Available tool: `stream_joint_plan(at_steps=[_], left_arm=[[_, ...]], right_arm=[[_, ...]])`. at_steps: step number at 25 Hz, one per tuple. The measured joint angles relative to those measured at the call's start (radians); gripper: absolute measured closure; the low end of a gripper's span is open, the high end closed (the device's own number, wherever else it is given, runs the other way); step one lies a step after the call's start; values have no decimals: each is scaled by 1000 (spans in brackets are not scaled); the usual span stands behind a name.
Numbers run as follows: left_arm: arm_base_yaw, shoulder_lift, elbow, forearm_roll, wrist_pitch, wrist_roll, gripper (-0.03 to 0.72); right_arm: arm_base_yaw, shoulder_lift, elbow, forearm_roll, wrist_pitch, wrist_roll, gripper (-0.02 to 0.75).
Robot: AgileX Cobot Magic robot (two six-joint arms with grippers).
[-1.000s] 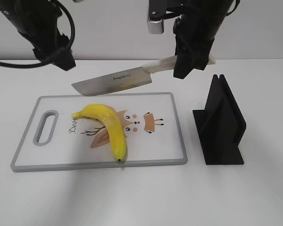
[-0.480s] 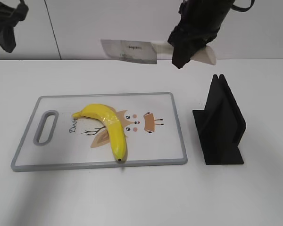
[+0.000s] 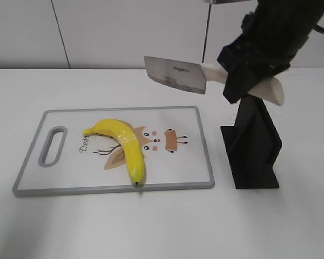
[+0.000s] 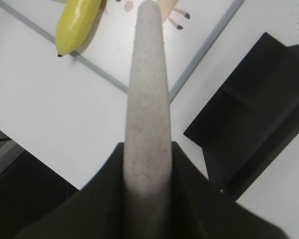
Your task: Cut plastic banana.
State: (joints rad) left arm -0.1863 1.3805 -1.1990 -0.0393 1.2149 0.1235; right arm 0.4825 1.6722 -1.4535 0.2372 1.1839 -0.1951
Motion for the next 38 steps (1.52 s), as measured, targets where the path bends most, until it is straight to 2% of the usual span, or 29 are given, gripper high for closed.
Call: stream_joint_plan(at_steps=[6,11,19,25,34,38], left_arm=[[0,-224,195,0,5,-2,108],[0,-417,339,-5,-8,-16,108],[0,-777,573,-5,-44,-52,108],[0,-1031,639,-5,-43,-52,109],[0,-1342,655,13,-51,-57,109],[0,-1385,687,16,-78,-59,112]], right_arm=[[0,-185,251,-2,-177,80,569],[0,-298,376,-39,-257,195,569],[0,-439,520,-177,-318,418,569],[0,-542,586,-283,-349,577,569],[0,-586,693,-284,-377,622,569],[0,-587,723,-281,-437,635,569]])
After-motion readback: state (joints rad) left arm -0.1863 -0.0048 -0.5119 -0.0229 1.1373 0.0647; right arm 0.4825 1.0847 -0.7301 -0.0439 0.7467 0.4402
